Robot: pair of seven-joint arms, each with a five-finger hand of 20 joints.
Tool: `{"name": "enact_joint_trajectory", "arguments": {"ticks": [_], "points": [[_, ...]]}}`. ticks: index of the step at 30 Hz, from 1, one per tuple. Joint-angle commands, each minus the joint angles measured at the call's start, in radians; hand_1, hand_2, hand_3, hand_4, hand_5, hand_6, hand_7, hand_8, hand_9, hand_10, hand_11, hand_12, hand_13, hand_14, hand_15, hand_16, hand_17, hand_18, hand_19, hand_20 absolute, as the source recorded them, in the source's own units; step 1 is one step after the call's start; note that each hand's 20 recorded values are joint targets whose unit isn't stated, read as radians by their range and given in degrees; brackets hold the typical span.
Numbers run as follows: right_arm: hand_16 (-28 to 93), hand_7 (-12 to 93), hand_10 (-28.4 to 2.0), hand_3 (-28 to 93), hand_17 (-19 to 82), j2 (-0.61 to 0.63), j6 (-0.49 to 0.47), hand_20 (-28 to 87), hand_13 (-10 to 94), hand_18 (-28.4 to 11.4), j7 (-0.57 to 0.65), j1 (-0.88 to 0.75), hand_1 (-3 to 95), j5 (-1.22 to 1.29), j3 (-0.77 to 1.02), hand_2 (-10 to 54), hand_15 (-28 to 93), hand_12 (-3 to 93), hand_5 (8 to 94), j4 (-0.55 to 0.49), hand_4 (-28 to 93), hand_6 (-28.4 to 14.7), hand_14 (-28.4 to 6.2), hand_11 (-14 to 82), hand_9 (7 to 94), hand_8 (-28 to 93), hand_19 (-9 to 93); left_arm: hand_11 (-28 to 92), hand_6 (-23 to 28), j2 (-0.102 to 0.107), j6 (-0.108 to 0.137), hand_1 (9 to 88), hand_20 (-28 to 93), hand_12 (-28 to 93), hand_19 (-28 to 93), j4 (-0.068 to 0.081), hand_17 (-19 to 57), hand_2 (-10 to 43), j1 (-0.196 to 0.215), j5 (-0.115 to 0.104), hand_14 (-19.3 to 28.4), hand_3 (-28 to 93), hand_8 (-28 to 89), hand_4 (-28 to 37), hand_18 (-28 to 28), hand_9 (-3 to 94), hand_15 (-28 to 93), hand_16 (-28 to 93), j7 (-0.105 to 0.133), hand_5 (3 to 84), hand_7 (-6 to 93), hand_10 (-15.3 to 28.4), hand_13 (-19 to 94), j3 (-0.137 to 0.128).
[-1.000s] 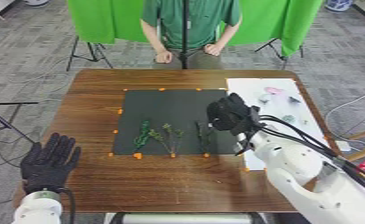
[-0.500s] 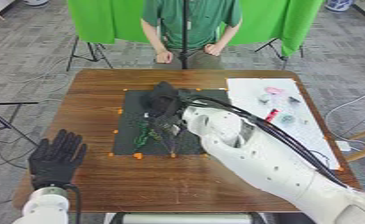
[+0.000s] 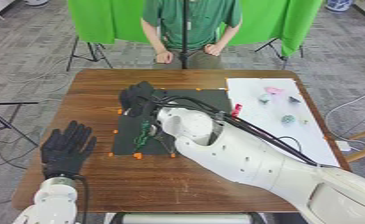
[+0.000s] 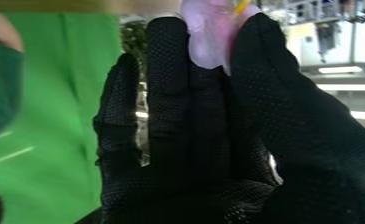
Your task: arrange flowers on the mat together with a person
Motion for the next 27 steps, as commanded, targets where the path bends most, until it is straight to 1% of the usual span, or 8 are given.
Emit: {"name": "enact_joint_trajectory", "arguments": {"ticks": [1,11,13,14,17,19,21,27], "points": [[40,47,-6.6,62,23,-0.004,-0.006,34,61,-18.4,0.032,0.005,59.9,-0.010,-0.037,-9.5,35,37.2,57.4,0.004,-28,3.1,-3.7,11.0,70.2,-11,67,30,10.5,0.012,-0.016,29.4,11,8,46,0.010,-6.4,16.7,-0.011,0.004,17.6,77,-12,-28.3,16.6,44.0,47,-12,-0.010,50.4,21.8,16.5,34,0.000],[37,46,-7.1,63,23,-0.002,-0.013,32,59,-18.3,0.045,-0.016,58.5,-0.034,-0.068,-9.5,36,32.0,56.7,-0.029,-28,2.7,-4.3,15.2,67.3,-11,67,30,10.4,0.008,-0.011,29.4,11,8,46,0.016,-6.4,16.7,-0.027,0.003,17.6,77,-12,-28.3,16.6,43.9,47,-12,-0.023,50.4,21.8,16.5,34,0.004],[35,45,-7.6,65,22,-0.001,-0.023,31,59,-18.4,0.043,-0.024,57.2,-0.045,-0.060,-9.5,35,26.4,56.1,-0.027,-28,2.7,-4.4,19.2,64.2,-11,67,30,10.4,0.005,-0.008,29.4,11,8,46,0.016,-6.4,16.7,-0.024,0.003,17.6,77,-12,-28.3,16.6,43.9,47,-12,-0.024,50.4,21.8,16.5,34,0.000],[33,39,-8.4,67,22,0.000,-0.027,30,58,-18.4,0.045,-0.027,55.7,-0.044,-0.055,-9.5,36,20.9,55.8,-0.027,-28,2.7,-4.8,21.7,61.8,-11,67,30,10.5,0.005,-0.007,29.4,11,8,46,0.018,-6.5,16.7,-0.024,0.003,17.6,77,-12,-28.3,16.6,43.9,47,-12,-0.026,50.4,21.8,16.5,34,-0.001],[32,34,-8.6,69,22,0.001,-0.042,29,57,-18.3,0.047,-0.039,55.0,-0.038,-0.038,-9.5,36,17.9,55.8,-0.034,-28,3.0,-5.1,20.9,60.6,-16,67,30,10.5,-0.001,0.003,29.4,11,8,46,0.014,-6.5,16.7,-0.012,-0.023,17.6,77,-12,-28.3,16.6,43.8,47,-12,-0.018,50.4,21.8,16.5,34,-0.014],[31,33,-8.5,70,22,0.001,-0.052,28,57,-18.3,0.037,-0.053,54.5,-0.058,-0.022,-9.5,35,17.4,55.8,-0.037,-28,3.0,-5.1,20.0,60.0,-20,67,30,10.5,-0.003,0.006,29.4,11,8,46,0.012,-6.4,16.7,-0.004,-0.015,17.6,77,-12,-28.3,16.6,43.8,47,-12,-0.017,50.4,21.8,16.6,34,-0.018],[31,32,-8.5,70,22,0.003,-0.061,28,57,-18.4,0.034,-0.067,54.2,-0.068,-0.006,-9.5,35,17.1,55.3,-0.043,-28,2.8,-5.4,19.3,59.2,-20,66,30,10.5,-0.005,0.000,29.4,11,8,46,0.012,-6.5,16.7,-0.001,-0.018,17.6,77,-12,-28.3,16.6,43.9,47,-12,-0.018,50.4,21.8,16.6,34,-0.021],[26,30,-9.1,75,21,0.004,-0.090,27,56,-18.8,0.036,-0.135,51.6,-0.071,0.095,-9.5,36,16.7,51.9,-0.087,-28,1.9,-6.8,18.1,56.1,-19,66,31,10.5,-0.017,0.007,29.4,11,8,46,0.008,-6.4,16.6,0.015,-0.013,17.6,77,-12,-28.3,16.6,44.0,47,-12,-0.027,50.5,21.9,16.6,34,-0.029]]}}
